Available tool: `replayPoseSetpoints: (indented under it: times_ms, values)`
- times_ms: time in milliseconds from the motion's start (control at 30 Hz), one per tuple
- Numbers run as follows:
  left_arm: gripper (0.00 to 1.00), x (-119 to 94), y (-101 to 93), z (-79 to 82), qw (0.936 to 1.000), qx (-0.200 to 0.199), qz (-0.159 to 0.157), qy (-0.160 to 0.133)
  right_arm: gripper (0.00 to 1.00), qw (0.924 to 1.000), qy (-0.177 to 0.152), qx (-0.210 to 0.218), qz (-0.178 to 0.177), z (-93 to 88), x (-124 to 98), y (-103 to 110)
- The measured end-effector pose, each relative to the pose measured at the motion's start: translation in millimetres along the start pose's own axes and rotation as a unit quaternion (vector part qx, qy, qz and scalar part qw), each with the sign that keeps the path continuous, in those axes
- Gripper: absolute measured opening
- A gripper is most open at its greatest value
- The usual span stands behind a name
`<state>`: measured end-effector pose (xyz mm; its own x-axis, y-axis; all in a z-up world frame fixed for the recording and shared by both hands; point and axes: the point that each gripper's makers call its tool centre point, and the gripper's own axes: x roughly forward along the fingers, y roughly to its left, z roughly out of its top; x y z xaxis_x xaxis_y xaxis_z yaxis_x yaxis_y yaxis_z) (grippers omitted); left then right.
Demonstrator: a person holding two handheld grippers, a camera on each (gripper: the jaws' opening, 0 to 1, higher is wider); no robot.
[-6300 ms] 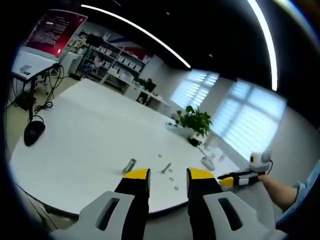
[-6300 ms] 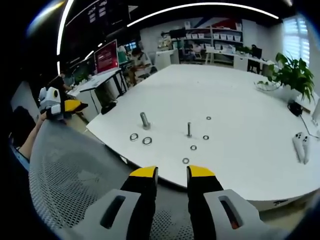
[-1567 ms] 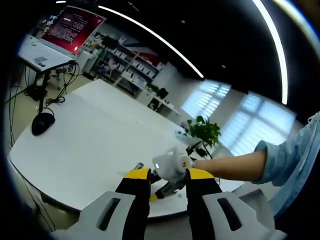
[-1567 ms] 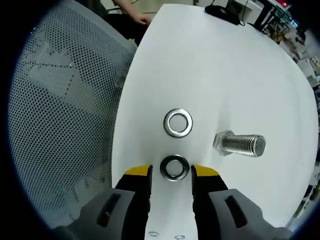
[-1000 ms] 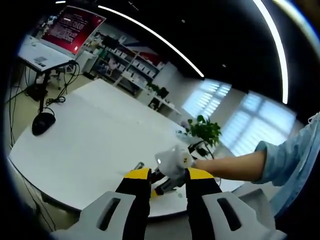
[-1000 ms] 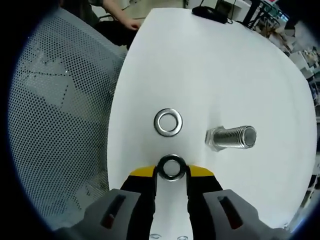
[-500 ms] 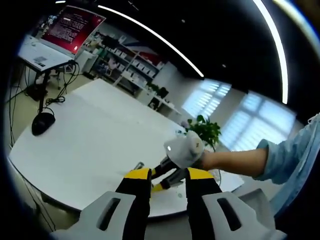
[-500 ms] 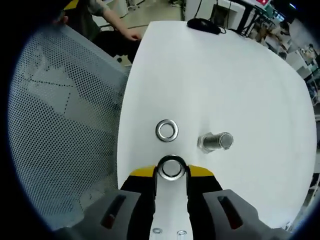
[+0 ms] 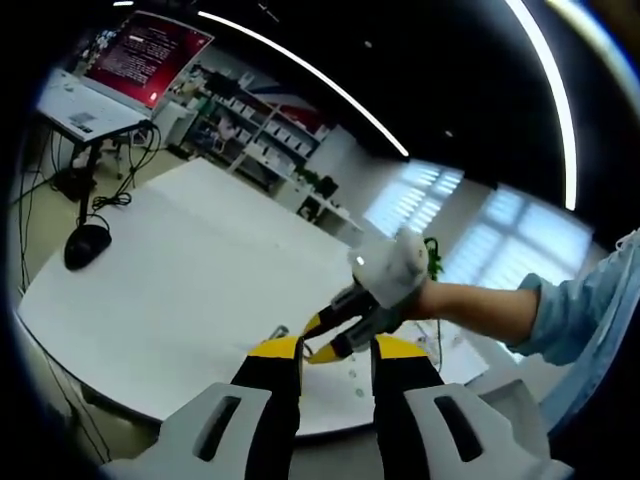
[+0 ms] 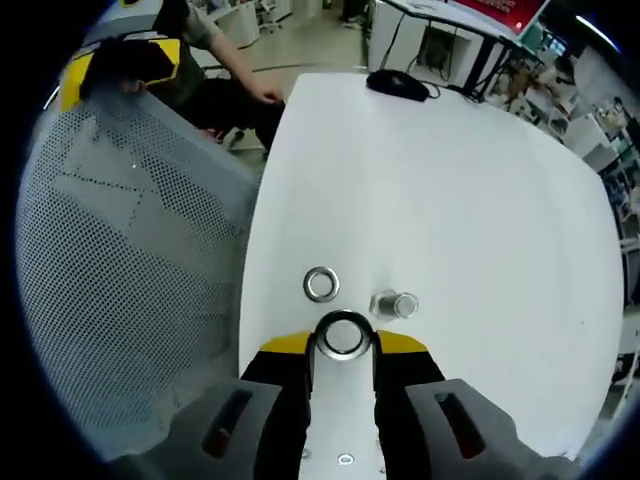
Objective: Place the washer onto the threaded stud by aligning its center hole with the stud, sliding it down to the base, and recovering from edge contact or off-axis alignment until the washer reaches the visible bottom stop.
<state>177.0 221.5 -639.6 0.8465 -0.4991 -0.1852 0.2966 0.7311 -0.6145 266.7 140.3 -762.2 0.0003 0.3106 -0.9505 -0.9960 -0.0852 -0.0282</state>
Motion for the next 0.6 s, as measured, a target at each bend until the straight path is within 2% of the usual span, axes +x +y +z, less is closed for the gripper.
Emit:
replayPoseSetpoints:
  times_ms: [233,433,600]
  values:
    - [0.25,0,0.2,0.2,1.0000,0.000,0.001,-0.002,0.24,0.9996,-0.016,0.006,-0.023,11.2,-5,-16]
    - [0.25,0,0.6,0.2,1.0000,-0.001,0.002,-0.002,0.24,0.9986,-0.008,0.009,-0.051,10.0,1,-33]
    - [0.25,0,1.2,0.3,1.0000,-0.001,0.003,-0.002,0.24,0.9987,0.006,0.009,-0.051,6.9,8,-40]
